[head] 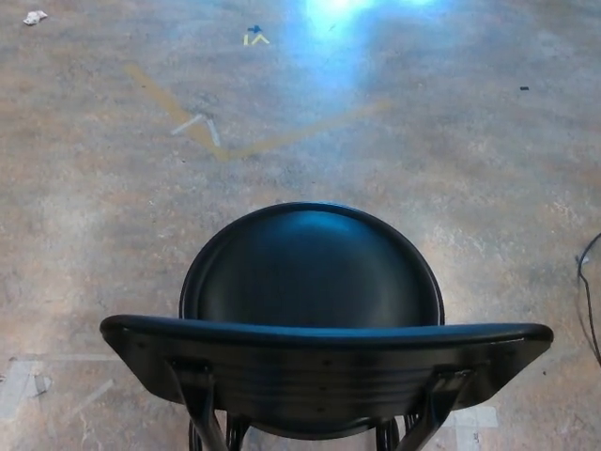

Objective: Use the right hand to rotate the back of the chair to its left.

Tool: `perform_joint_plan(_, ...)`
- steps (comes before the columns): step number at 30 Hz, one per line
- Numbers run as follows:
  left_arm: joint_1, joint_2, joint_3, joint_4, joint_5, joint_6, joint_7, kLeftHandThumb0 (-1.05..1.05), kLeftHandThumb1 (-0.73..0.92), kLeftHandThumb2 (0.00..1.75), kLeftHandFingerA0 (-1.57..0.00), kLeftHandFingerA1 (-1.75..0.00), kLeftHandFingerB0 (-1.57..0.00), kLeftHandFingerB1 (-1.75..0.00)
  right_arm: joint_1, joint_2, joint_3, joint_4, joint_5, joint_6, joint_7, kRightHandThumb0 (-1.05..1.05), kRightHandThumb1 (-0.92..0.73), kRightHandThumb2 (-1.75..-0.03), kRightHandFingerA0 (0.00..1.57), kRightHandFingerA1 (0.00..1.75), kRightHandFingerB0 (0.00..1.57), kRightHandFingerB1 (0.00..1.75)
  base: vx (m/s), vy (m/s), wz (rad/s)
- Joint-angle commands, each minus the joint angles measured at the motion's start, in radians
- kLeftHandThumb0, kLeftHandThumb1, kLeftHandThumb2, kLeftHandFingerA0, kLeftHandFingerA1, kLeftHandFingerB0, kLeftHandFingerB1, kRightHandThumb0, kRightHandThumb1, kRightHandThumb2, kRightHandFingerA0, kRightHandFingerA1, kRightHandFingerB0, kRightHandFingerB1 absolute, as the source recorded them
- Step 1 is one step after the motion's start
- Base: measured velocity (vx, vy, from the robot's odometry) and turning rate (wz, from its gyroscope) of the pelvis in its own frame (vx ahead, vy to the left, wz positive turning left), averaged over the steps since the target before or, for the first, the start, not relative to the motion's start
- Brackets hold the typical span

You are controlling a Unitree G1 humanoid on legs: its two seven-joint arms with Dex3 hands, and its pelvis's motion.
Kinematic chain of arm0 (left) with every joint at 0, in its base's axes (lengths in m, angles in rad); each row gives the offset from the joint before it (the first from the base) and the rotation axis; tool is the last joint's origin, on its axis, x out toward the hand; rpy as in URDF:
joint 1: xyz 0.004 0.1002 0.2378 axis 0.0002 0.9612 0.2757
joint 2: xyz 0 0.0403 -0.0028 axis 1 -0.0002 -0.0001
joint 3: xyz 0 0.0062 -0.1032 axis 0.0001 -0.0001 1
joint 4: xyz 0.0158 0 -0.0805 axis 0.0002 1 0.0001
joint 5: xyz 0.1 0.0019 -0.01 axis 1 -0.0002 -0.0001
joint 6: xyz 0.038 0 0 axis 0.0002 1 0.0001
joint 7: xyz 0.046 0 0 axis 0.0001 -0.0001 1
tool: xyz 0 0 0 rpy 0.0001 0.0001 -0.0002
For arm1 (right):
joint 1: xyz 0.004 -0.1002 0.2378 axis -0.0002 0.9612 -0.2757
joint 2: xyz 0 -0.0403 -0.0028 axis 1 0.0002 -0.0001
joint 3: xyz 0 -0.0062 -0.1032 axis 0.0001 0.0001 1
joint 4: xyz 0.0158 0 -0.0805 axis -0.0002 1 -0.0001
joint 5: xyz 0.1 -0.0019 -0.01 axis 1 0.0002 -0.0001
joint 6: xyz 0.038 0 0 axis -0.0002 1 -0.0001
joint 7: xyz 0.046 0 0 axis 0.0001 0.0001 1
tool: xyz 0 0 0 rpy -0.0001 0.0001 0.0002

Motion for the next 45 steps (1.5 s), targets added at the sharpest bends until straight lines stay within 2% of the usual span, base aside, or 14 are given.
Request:
perform_joint_plan(1, 0.001, 0.004, 0.004, 0.008, 0.010, -0.008, 0.003, -0.60, 0.89, 0.67, -0.54, -0.47, -0.48, -0.39, -0.020, -0.005, -0.020, 0.010, 0.018, -0.063, 0.011, -0.60, -0.55, -0.92, 0.04, 0.47, 0.00, 0.39, 0.00, 0.000, 0.00)
perform_joint_plan(2, 0.000, 0.003, 0.005, 0.008, 0.010, -0.006, 0.004, -0.61, 0.89, 0.67, -0.54, -0.46, -0.48, -0.39, -0.037, -0.009, -0.030, 0.008, 0.026, -0.069, 0.010, -0.62, -0.78, -0.67, 0.02, 0.24, 0.00, 0.17, 0.00, 0.000, 0.00)
perform_joint_plan(3, -0.002, 0.002, 0.004, 0.008, 0.011, -0.005, 0.007, -0.62, 0.89, 0.67, -0.54, -0.47, -0.47, -0.38, -0.060, -0.015, -0.039, 0.004, 0.033, -0.079, 0.011, -0.75, -0.62, -0.94, 0.00, 0.22, 0.00, 0.13, 0.00, 0.000, 0.00)
perform_joint_plan(6, -0.002, 0.001, -0.001, 0.010, 0.020, -0.007, 0.013, -0.62, 0.90, 0.67, -0.57, -0.48, -0.50, -0.39, -0.107, -0.028, -0.048, -0.012, 0.033, -0.133, -0.020, -0.85, -0.65, -0.97, 0.00, 0.08, 0.00, 0.06, 0.00, 0.000, 0.00)
perform_joint_plan(12, -0.006, 0.004, 0.006, 0.010, 0.018, -0.009, 0.011, -0.62, 0.90, 0.67, -0.57, -0.47, -0.50, -0.40, -0.178, -0.057, -0.060, -0.059, 0.034, -0.224, -0.056, -0.86, -0.58, -0.95, 0.00, 0.09, 0.00, 0.06, 0.00, 0.000, 0.00)
perform_joint_plan(13, -0.009, 0.003, 0.017, 0.009, 0.007, -0.008, 0.010, -0.62, 0.89, 0.67, -0.57, -0.48, -0.51, -0.41, -0.199, -0.074, -0.054, -0.100, 0.030, -0.298, -0.042, -0.86, -0.56, -0.92, 0.00, 0.11, 0.00, 0.04, 0.00, 0.000, 0.00)
perform_joint_plan(15, -0.011, 0.001, 0.025, 0.008, 0.001, -0.009, 0.009, -0.61, 0.88, 0.67, -0.57, -0.48, -0.52, -0.41, -0.218, -0.087, -0.049, -0.134, 0.027, -0.330, -0.032, -0.90, -0.56, -0.93, 0.00, 0.07, 0.00, 0.01, 0.00, 0.000, 0.00)
perform_joint_plan(16, -0.013, 0.002, 0.022, 0.009, 0.008, -0.007, 0.011, -0.61, 0.89, 0.67, -0.61, -0.49, -0.55, -0.41, -0.220, -0.089, -0.043, -0.185, 0.026, -0.377, -0.020, -0.84, -0.62, -0.59, 0.00, 0.00, 0.00, 0.00, 0.00, 0.000, 0.00)
perform_joint_plan(19, -0.015, 0.004, 0.019, 0.010, 0.015, -0.005, 0.009, -0.60, 0.89, 0.67, -0.60, -0.48, -0.55, -0.41, -0.205, -0.091, -0.026, -0.299, 0.018, -0.481, 0.004, -0.85, -0.63, -0.60, 0.00, 0.00, 0.00, 0.00, 0.00, 0.000, 0.00)
perform_joint_plan(20, -0.017, 0.005, 0.019, 0.010, 0.015, -0.006, 0.011, -0.60, 0.89, 0.67, -0.60, -0.49, -0.55, -0.41, -0.203, -0.091, -0.025, -0.329, 0.025, -0.486, 0.019, -0.89, -0.49, -0.84, 0.00, 0.00, 0.00, 0.00, 0.00, 0.000, 0.00)
perform_joint_plan(27, -0.021, 0.007, 0.025, 0.009, 0.012, -0.006, 0.007, -0.59, 0.89, 0.67, -0.60, -0.47, -0.54, -0.41, -0.083, -0.128, 0.054, -0.700, -0.059, -0.478, 0.031, -0.97, -0.51, -0.89, 0.00, 0.00, 0.00, 0.00, 0.00, 0.000, 0.00)
perform_joint_plan(30, -0.021, 0.008, 0.025, 0.009, 0.014, -0.006, 0.006, -0.59, 0.89, 0.67, -0.60, -0.47, -0.54, -0.41, -0.058, -0.133, 0.067, -0.762, -0.064, -0.464, 0.032, -0.97, -0.51, -0.89, 0.00, 0.00, 0.00, 0.00, 0.00, 0.000, 0.00)
perform_joint_plan(31, -0.021, 0.007, 0.026, 0.009, 0.013, -0.006, 0.005, -0.59, 0.89, 0.67, -0.57, -0.48, -0.52, -0.41, -0.033, -0.137, 0.078, -0.823, -0.070, -0.448, 0.042, -0.96, -0.64, -0.60, 0.00, 0.00, 0.00, 0.00, 0.00, 0.000, 0.00)
perform_joint_plan(45, -0.019, 0.011, 0.025, 0.009, 0.023, -0.005, 0.006, -0.59, 0.89, 0.67, -0.58, -0.48, -0.53, -0.41, 0.070, -0.182, 0.137, -1.030, -0.062, -0.352, 0.100, -0.97, -0.64, -0.60, 0.00, 0.00, 0.00, 0.00, 0.00, 0.000, 0.00)
